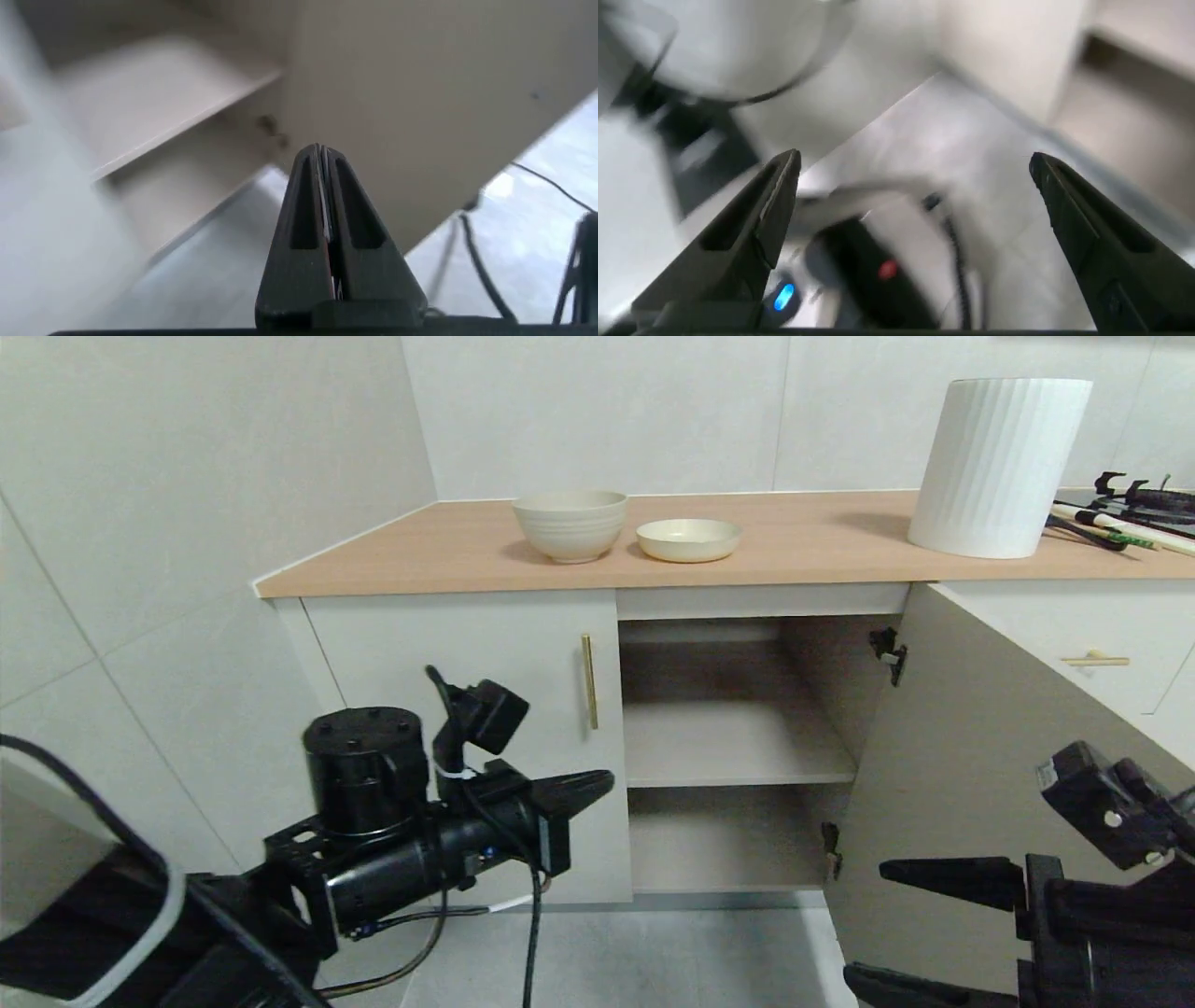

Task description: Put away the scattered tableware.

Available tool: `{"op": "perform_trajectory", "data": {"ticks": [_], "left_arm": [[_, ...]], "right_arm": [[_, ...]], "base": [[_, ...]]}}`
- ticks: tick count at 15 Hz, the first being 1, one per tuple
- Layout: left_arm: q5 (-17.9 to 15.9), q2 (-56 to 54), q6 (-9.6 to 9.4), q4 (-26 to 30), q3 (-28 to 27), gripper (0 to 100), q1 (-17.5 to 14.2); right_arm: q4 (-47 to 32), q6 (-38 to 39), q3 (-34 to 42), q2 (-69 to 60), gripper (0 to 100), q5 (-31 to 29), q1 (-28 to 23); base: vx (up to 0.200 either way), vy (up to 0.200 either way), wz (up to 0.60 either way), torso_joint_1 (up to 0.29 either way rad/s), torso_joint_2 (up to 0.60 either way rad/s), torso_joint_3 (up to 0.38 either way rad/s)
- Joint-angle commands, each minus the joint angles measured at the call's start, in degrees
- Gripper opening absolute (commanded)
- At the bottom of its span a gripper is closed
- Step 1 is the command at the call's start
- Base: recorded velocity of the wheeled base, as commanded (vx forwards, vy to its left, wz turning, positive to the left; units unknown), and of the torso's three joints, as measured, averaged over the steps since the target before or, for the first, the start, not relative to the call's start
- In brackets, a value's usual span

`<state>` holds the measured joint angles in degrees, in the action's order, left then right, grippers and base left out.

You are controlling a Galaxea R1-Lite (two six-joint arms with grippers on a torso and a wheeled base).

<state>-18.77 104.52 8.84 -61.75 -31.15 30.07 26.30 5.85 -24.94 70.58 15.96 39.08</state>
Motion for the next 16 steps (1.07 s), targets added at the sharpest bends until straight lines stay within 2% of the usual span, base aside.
{"op": "perform_trajectory", "data": {"ticks": [1,2,3,4,6,7,8,10,12,15,16], "left_arm": [[0.1,-11.3,0.04,2.9,5.0,0,-7.0],[0.1,-14.4,0.04,5.2,5.7,0,-9.9],[0.0,-15.9,0.04,6.5,5.8,0,-11.0],[0.1,-20.3,0.04,11.3,5.6,0,-14.9],[0.1,-25.0,0.04,17.2,4.6,0,-18.4],[0.1,-27.1,0.04,20.3,4.1,100,-19.4],[0.1,-28.8,0.04,23.0,3.5,100,-19.8],[0.1,-30.3,0.13,23.9,2.1,100,-19.8],[1.5,-30.0,0.21,23.6,1.0,100,-20.0],[2.3,-30.2,0.3,23.5,0.2,100,-20.1],[2.3,-30.2,0.3,23.5,0.2,100,-20.1]], "right_arm": [[-1.2,0.3,-4.0,3.4,100,-1.0,-0.6],[-4.1,0.4,-7.1,4.8,100,-3.8,-0.5],[-5.6,0.5,-8.6,5.4,100,-4.7,-0.6],[-8.3,0.7,-13.2,7.8,100,-5.3,-0.6],[-8.3,0.7,-17.9,11.1,100,-5.6,-0.6],[-8.4,0.7,-20.4,12.6,100,-5.6,-0.7],[-8.5,0.7,-23.7,14.2,100,-5.6,-1.4],[-8.6,0.7,-28.5,16.9,100,-5.7,-2.4],[-8.7,0.7,-29.0,17.0,100,-6.1,-2.8],[-8.7,3.6,-29.9,16.6,100,-12.0,-3.0],[-8.7,3.6,-29.9,16.6,100,-12.0,-3.0]], "base": [[0.0,0.0,0.0,0.0,0.0,0.0],[0.0,0.0,0.0,0.0,0.0,0.0],[0.0,0.0,0.0,0.0,0.0,0.0],[0.0,0.0,0.0,0.0,0.0,0.0],[0.0,0.0,0.0,0.0,0.0,0.0],[0.0,0.0,0.0,0.0,0.0,0.0],[0.0,0.0,0.0,0.0,0.0,0.0],[0.0,0.0,0.0,0.0,0.0,0.0],[0.0,0.0,0.0,0.0,0.0,0.0],[0.0,0.0,0.0,0.0,0.0,0.0],[0.0,0.0,0.0,0.0,0.0,0.0]]}}
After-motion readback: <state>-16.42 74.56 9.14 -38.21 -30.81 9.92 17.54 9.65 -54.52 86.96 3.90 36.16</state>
